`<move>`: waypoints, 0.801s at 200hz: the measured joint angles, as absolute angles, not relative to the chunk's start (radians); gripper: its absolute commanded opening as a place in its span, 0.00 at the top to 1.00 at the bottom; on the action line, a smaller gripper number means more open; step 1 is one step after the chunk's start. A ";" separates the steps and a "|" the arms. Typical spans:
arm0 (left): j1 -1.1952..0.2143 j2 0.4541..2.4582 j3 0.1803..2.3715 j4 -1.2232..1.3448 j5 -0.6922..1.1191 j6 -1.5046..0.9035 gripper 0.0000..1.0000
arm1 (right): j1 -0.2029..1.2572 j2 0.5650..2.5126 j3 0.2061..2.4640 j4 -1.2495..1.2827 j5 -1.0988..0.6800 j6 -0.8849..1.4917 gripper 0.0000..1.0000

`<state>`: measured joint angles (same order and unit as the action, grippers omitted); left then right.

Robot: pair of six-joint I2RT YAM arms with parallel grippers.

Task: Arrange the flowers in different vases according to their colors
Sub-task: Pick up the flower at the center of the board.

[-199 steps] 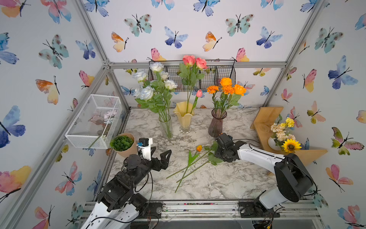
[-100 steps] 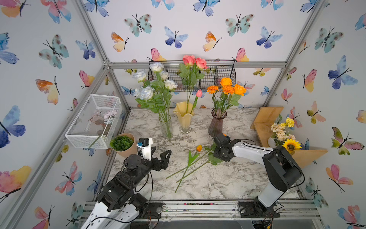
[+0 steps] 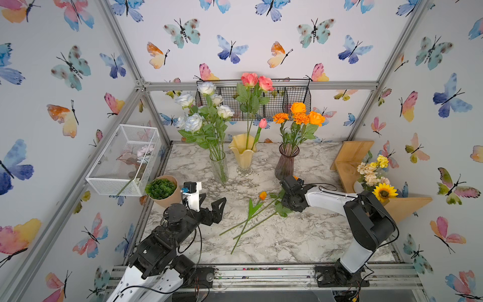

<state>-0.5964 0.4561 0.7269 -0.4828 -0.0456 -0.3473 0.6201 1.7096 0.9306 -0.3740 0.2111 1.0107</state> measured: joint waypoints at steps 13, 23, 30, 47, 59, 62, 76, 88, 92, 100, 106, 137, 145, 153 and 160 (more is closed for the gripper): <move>-0.596 0.456 0.727 -0.483 -0.046 -0.348 0.04 | 0.618 1.694 0.913 -0.374 0.218 1.021 0.90; -0.596 0.457 0.727 -0.483 -0.046 -0.347 0.04 | 0.616 1.678 0.902 -0.374 0.222 1.030 0.94; -0.596 0.457 0.727 -0.483 -0.046 -0.347 0.04 | 0.614 1.664 0.896 -0.376 0.224 1.038 0.97; -0.596 0.459 0.727 -0.483 -0.046 -0.347 0.04 | 0.614 1.625 0.889 -0.380 0.231 1.055 0.98; -0.596 0.460 0.727 -0.483 -0.046 -0.348 0.04 | 0.614 1.599 0.888 -0.380 0.233 1.065 0.98; -0.596 0.461 0.727 -0.483 -0.046 -0.347 0.04 | 0.614 1.590 0.888 -0.380 0.235 1.068 0.98; -0.596 0.461 0.727 -0.483 -0.046 -0.347 0.04 | 0.614 1.554 0.888 -0.380 0.239 1.081 0.98; -0.596 0.461 0.727 -0.483 -0.046 -0.347 0.04 | 0.614 1.518 0.888 -0.381 0.243 1.090 0.98; -0.596 0.461 0.727 -0.483 -0.046 -0.348 0.05 | 0.614 1.505 0.888 -0.382 0.245 1.092 0.98; -0.596 0.462 0.727 -0.483 -0.046 -0.348 0.05 | 0.614 1.480 0.888 -0.382 0.249 1.097 0.98; -0.596 0.463 0.727 -0.483 -0.046 -0.348 0.05 | 0.614 1.461 0.889 -0.382 0.255 1.099 0.98; -0.596 0.463 0.727 -0.483 -0.045 -0.348 0.04 | 0.614 1.368 0.896 -0.384 0.288 1.080 0.98; -0.596 0.464 0.727 -0.483 -0.043 -0.347 0.04 | 0.614 1.344 0.896 -0.384 0.295 1.069 0.98; -0.596 0.464 0.727 -0.483 -0.041 -0.347 0.04 | 0.614 1.318 0.896 -0.383 0.303 1.053 0.98; -0.596 0.464 0.727 -0.483 -0.037 -0.347 0.04 | 0.614 1.295 0.896 -0.378 0.308 1.040 0.98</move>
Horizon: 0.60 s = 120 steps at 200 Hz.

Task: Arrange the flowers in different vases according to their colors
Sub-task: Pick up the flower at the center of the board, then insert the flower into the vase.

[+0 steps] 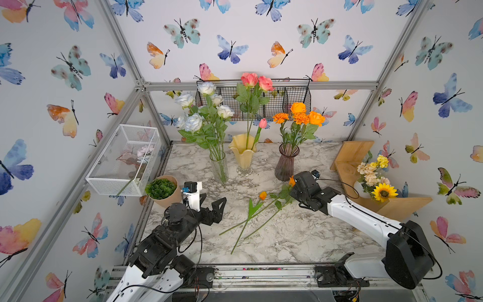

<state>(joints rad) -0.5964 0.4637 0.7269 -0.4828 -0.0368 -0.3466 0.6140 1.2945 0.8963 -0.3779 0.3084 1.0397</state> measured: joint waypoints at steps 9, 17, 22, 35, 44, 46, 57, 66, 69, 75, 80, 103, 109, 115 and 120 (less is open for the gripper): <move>-0.596 0.464 0.727 -0.482 -0.027 -0.344 0.03 | 0.614 1.259 0.896 -0.362 0.313 1.012 0.98; -0.596 0.464 0.727 -0.482 -0.017 -0.343 0.03 | 0.614 1.224 0.896 -0.337 0.315 0.984 0.98; -0.596 0.465 0.727 -0.482 -0.010 -0.342 0.03 | 0.614 1.201 0.896 -0.319 0.316 0.963 0.98; -0.596 0.471 0.728 -0.482 0.008 -0.340 0.03 | 0.614 1.150 0.905 -0.281 0.319 0.903 0.98; -0.596 0.482 0.731 -0.484 0.022 -0.340 0.03 | 0.614 1.131 0.929 -0.267 0.321 0.862 0.98; -0.596 0.488 0.734 -0.485 0.025 -0.340 0.03 | 0.614 1.127 0.939 -0.261 0.321 0.846 0.98; -0.596 0.505 0.747 -0.488 0.037 -0.340 0.02 | 0.614 1.123 0.985 -0.241 0.322 0.790 0.98; -0.596 0.518 0.761 -0.490 0.045 -0.339 0.01 | 0.614 1.124 1.030 -0.215 0.321 0.739 0.98; -0.596 0.520 0.764 -0.490 0.048 -0.337 0.01 | 0.614 1.124 1.045 -0.207 0.321 0.722 0.98; -0.596 0.522 0.770 -0.491 0.052 -0.337 0.01 | 0.614 1.124 1.071 -0.189 0.320 0.691 0.98; -0.596 0.522 0.772 -0.490 0.055 -0.336 0.01 | 0.614 1.124 1.095 -0.173 0.318 0.665 0.98; -0.596 0.517 0.768 -0.491 0.073 -0.336 0.01 | 0.614 1.145 1.196 -0.098 0.306 0.554 0.98; -0.596 0.516 0.765 -0.490 0.075 -0.336 0.01 | 0.614 1.158 1.223 -0.076 0.302 0.524 0.98; -0.596 0.514 0.760 -0.490 0.075 -0.336 0.01 | 0.616 1.172 1.249 -0.051 0.298 0.495 0.98; -0.596 0.511 0.755 -0.491 0.075 -0.336 0.01 | 0.618 1.186 1.271 -0.028 0.294 0.469 0.98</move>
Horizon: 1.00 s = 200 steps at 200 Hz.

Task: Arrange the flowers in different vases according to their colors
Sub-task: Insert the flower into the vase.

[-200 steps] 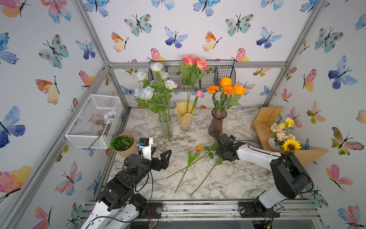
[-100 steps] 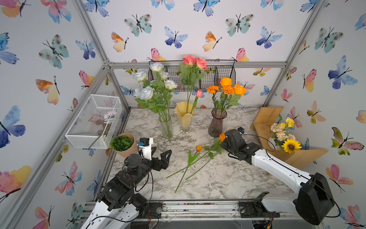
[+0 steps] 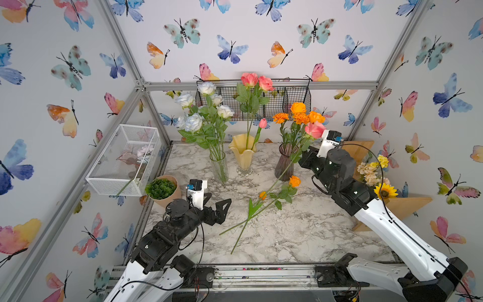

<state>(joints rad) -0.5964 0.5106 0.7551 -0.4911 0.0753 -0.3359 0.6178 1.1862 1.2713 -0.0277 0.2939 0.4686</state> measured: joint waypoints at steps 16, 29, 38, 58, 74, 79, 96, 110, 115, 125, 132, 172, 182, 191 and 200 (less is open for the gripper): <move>-0.596 0.500 0.744 -0.491 0.074 -0.336 0.00 | 0.631 1.237 1.330 0.047 0.290 0.380 0.98; -0.596 0.492 0.740 -0.491 0.074 -0.337 0.00 | 0.647 1.288 1.377 0.105 0.290 0.312 0.98; -0.596 0.488 0.740 -0.491 0.073 -0.337 0.00 | 0.658 1.328 1.413 0.145 0.289 0.268 0.98; -0.596 0.487 0.739 -0.491 0.073 -0.336 0.00 | 0.673 1.422 1.501 0.213 0.289 0.186 0.98; -0.596 0.487 0.736 -0.491 0.072 -0.337 0.00 | 0.681 1.492 1.568 0.263 0.289 0.133 0.98; -0.596 0.487 0.736 -0.491 0.072 -0.337 0.00 | 0.681 1.511 1.589 0.274 0.289 0.119 0.98; -0.596 0.488 0.736 -0.491 0.072 -0.336 0.00 | 0.682 1.584 1.684 0.300 0.288 0.080 0.98; -0.596 0.488 0.736 -0.491 0.072 -0.337 0.00 | 0.682 1.647 1.780 0.315 0.287 0.049 0.98; -0.596 0.488 0.736 -0.491 0.072 -0.337 0.00 | 0.682 1.668 1.812 0.318 0.287 0.040 0.98; -0.595 0.488 0.735 -0.490 0.072 -0.336 0.01 | 0.682 1.713 1.885 0.327 0.287 0.020 0.98; -0.595 0.488 0.735 -0.490 0.072 -0.336 0.00 | 0.682 1.739 1.926 0.331 0.287 0.007 0.98; -0.577 0.488 0.735 -0.490 0.073 -0.336 0.00 | 0.682 1.856 2.079 0.339 0.279 -0.059 0.98; -0.569 0.488 0.734 -0.490 0.073 -0.336 0.00 | 0.682 1.873 2.077 0.345 0.279 -0.074 0.98; -0.563 0.488 0.733 -0.489 0.073 -0.336 0.01 | 0.682 1.888 2.069 0.353 0.279 -0.086 0.98; -0.555 0.488 0.730 -0.488 0.074 -0.336 0.01 | 0.682 1.904 2.056 0.361 0.279 -0.099 0.98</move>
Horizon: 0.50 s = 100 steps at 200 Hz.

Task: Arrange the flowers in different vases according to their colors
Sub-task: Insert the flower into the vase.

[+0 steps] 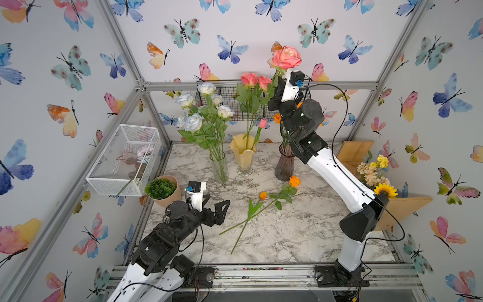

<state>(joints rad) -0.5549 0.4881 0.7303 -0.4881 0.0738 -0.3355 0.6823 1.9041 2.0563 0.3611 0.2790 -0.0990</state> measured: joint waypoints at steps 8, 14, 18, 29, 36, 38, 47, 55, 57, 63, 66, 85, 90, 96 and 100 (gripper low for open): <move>-0.550 0.488 0.728 -0.488 0.074 -0.335 0.01 | 0.683 1.917 2.041 0.369 0.279 -0.105 0.98; -0.547 0.488 0.727 -0.487 0.074 -0.334 0.01 | 0.683 1.926 2.029 0.375 0.279 -0.110 0.98; -0.545 0.488 0.726 -0.487 0.074 -0.334 0.01 | 0.685 1.931 2.020 0.378 0.279 -0.113 0.98; -0.542 0.488 0.725 -0.486 0.074 -0.333 0.01 | 0.687 1.945 1.995 0.382 0.279 -0.118 0.98; -0.541 0.488 0.725 -0.486 0.074 -0.333 0.01 | 0.689 1.954 1.980 0.383 0.279 -0.122 0.98; -0.540 0.488 0.725 -0.486 0.074 -0.333 0.01 | 0.690 1.958 1.976 0.383 0.279 -0.123 0.98; -0.538 0.488 0.725 -0.485 0.075 -0.333 0.01 | 0.694 1.969 1.958 0.387 0.279 -0.126 0.98; -0.538 0.488 0.725 -0.484 0.075 -0.333 0.01 | 0.700 1.979 1.943 0.391 0.279 -0.132 0.98; -0.538 0.488 0.725 -0.484 0.075 -0.333 0.01 | 0.701 1.981 1.940 0.391 0.279 -0.133 0.98; -0.537 0.488 0.725 -0.484 0.075 -0.333 0.01 | 0.707 1.988 1.932 0.391 0.279 -0.139 0.98; -0.537 0.488 0.725 -0.483 0.075 -0.333 0.01 | 0.710 1.993 1.928 0.391 0.279 -0.143 0.98; -0.533 0.488 0.725 -0.483 0.077 -0.333 0.01 | 0.735 2.022 1.923 0.389 0.279 -0.161 0.98; -0.530 0.488 0.725 -0.483 0.078 -0.332 0.01 | 0.741 2.028 1.923 0.389 0.279 -0.164 0.98; -0.529 0.488 0.725 -0.483 0.079 -0.332 0.01 | 0.745 2.037 1.924 0.387 0.279 -0.168 0.97; -0.527 0.488 0.725 -0.483 0.080 -0.332 0.01 | 0.748 2.043 1.926 0.385 0.278 -0.169 0.94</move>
<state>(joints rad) -0.5266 0.4881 0.7254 -0.4828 0.0799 -0.3325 0.7479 2.0434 1.9263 0.3847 0.2783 -0.1692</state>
